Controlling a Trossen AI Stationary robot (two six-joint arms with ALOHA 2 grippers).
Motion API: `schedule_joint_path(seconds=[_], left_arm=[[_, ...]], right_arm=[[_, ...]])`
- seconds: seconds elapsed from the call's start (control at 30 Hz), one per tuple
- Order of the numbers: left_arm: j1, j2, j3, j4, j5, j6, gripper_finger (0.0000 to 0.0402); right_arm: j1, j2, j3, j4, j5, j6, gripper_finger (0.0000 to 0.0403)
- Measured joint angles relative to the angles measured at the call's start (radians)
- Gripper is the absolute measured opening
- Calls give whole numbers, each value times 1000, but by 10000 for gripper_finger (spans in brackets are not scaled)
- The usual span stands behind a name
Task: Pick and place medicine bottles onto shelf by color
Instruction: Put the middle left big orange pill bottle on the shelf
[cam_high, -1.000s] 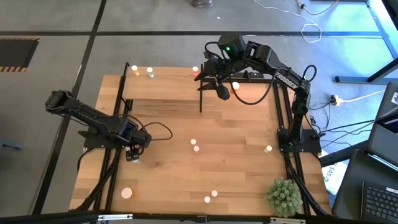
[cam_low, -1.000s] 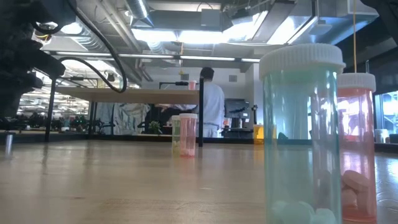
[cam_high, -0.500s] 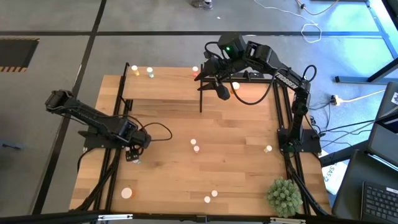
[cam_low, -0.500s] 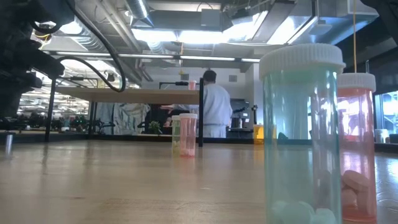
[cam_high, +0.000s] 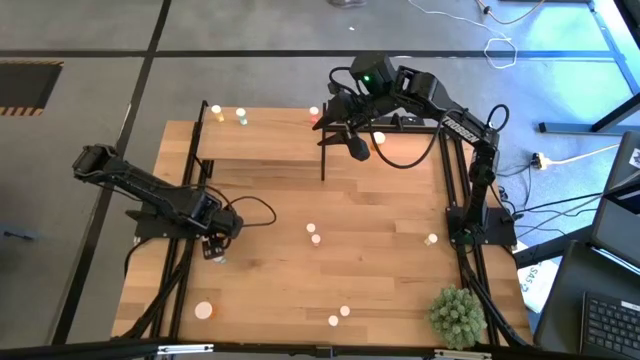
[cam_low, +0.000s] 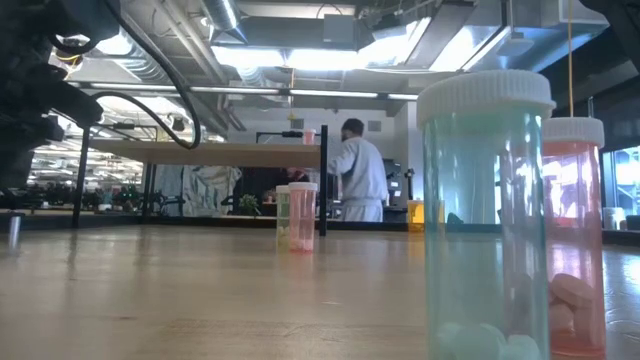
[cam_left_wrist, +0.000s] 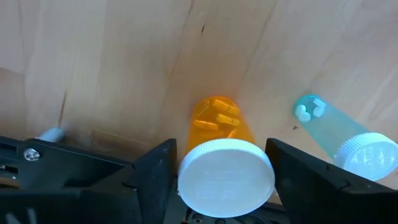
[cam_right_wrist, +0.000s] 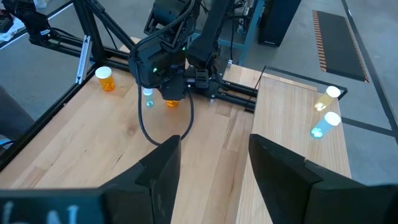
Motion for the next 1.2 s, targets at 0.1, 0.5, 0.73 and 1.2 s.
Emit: schedule_joint_path(seconds=[0.1,0.5,0.73,1.2], left_arm=[[1,0,0,4,0,-17,229],[1,0,0,14,0,-32,219],[1,0,0,14,0,-34,218],[1,0,0,14,30,-52,218]], right_arm=[[0,0,0,0,0,0,193],[0,0,0,0,0,0,193],[0,0,0,0,0,0,193],[0,0,0,0,0,0,193]])
